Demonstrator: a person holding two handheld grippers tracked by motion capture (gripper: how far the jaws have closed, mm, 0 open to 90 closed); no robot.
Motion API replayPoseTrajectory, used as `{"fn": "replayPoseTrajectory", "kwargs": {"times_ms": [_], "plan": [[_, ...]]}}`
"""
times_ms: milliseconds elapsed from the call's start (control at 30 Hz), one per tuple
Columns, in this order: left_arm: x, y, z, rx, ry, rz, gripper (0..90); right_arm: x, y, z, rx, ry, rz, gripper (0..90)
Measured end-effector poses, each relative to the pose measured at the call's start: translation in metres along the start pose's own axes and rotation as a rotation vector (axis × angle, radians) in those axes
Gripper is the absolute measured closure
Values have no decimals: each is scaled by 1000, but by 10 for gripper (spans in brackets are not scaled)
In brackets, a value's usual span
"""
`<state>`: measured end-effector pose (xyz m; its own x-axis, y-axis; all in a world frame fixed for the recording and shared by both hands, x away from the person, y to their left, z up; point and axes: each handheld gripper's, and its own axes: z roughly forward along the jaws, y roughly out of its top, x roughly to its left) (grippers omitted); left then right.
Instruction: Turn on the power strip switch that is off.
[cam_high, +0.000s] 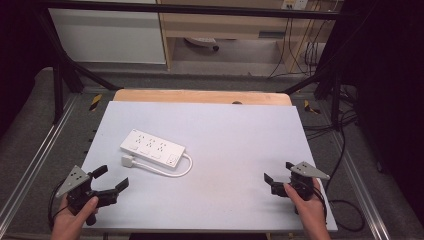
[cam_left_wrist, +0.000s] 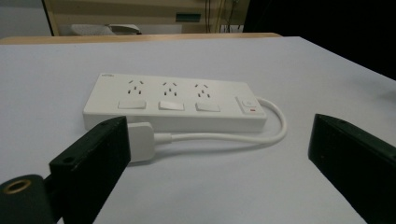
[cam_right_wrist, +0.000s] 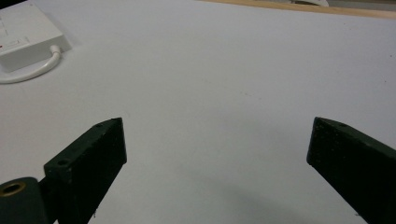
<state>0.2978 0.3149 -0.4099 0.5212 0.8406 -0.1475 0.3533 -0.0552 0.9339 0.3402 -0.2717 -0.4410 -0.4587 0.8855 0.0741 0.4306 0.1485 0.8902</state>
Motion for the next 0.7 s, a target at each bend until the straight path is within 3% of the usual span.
{"fn": "replayPoseTrajectory", "kwargs": {"times_ms": [700], "plan": [[-5,13,-1,-48,-7,2,61,2,2,0,-16,13,7,50]]}}
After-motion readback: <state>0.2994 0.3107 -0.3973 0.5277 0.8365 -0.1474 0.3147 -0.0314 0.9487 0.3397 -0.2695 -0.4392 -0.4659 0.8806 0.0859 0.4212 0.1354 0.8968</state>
